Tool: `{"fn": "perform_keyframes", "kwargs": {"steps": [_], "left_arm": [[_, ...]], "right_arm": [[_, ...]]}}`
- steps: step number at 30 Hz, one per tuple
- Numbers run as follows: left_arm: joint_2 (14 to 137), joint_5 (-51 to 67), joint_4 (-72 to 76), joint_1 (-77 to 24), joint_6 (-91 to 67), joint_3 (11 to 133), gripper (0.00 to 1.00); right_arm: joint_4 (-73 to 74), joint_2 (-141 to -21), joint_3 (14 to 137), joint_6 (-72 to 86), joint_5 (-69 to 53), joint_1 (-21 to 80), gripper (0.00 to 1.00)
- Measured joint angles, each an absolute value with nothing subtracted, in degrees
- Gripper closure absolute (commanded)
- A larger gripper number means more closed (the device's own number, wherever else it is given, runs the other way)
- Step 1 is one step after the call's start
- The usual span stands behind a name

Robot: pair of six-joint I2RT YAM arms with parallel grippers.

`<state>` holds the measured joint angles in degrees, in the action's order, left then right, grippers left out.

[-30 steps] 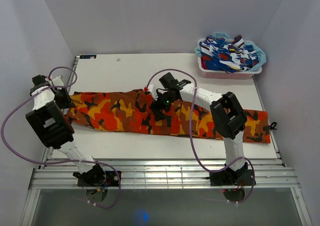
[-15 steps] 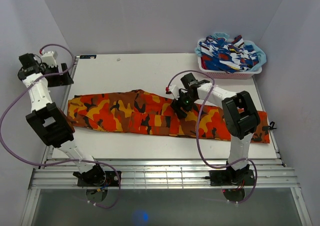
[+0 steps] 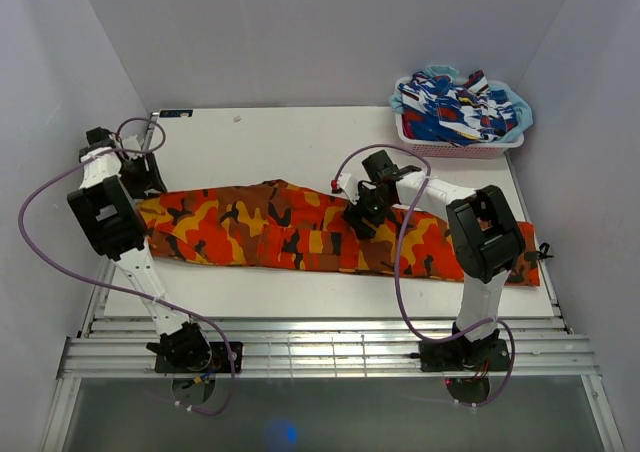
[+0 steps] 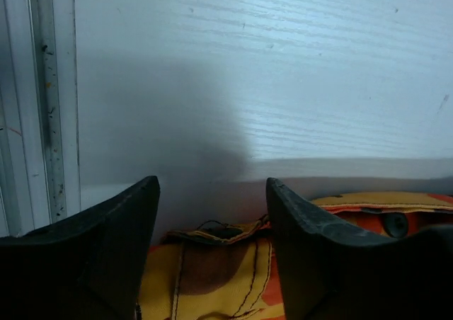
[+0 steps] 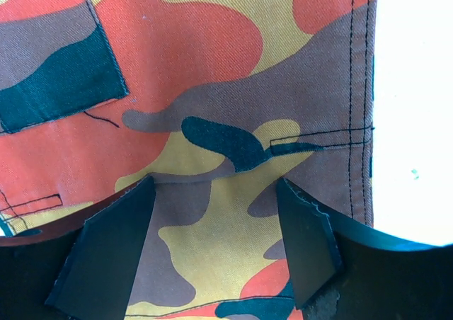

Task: Fold and stack the trousers
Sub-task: Fold the trousers

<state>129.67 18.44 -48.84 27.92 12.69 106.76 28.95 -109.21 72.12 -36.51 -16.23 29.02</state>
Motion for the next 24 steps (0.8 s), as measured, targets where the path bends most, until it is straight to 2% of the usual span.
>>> {"fn": "perform_keyframes", "kwargs": {"steps": [1,4,5,6,14,15,16,17,18,19,24], "left_arm": [[129.1,18.4,-48.6,27.7,12.6,106.4,0.46],[128.9,18.7,-47.9,27.4,12.1,105.5,0.73],[128.9,18.7,-47.8,27.2,11.9,105.2,0.96],[128.9,18.6,-47.7,27.0,11.5,105.1,1.0],[129.1,17.3,-44.8,26.9,11.0,111.3,1.0],[129.1,17.2,-43.9,26.9,11.1,112.7,0.88],[129.1,17.2,-43.2,26.9,11.4,113.9,0.72],[129.1,17.4,-42.6,26.9,11.9,115.2,0.53],[129.0,17.9,-41.7,26.9,12.2,115.9,0.18],[128.7,18.5,-40.9,26.9,12.4,116.1,0.05],[122.5,21.6,-39.2,25.9,15.2,108.7,0.02]], "right_arm": [[28.9,-109.2,72.0,-36.6,-16.2,29.0,0.25],[28.3,-108.9,71.3,-37.1,-16.1,29.0,0.26],[28.1,-108.8,71.0,-37.4,-16.1,29.0,0.26],[27.9,-108.7,70.7,-37.7,-16.0,29.0,0.26],[25.8,-107.7,68.7,-39.4,-15.7,29.0,0.27],[25.7,-107.6,68.6,-39.4,-15.7,29.0,0.26],[25.7,-107.5,68.6,-39.4,-15.7,29.0,0.23],[25.7,-107.4,68.6,-39.4,-15.8,29.0,0.21],[25.7,-107.1,68.6,-39.4,-16.0,29.0,0.19],[26.2,-106.8,68.6,-39.4,-16.0,29.0,0.15],[34.2,-104.9,69.5,-35.9,-18.9,25.8,0.09]]}}
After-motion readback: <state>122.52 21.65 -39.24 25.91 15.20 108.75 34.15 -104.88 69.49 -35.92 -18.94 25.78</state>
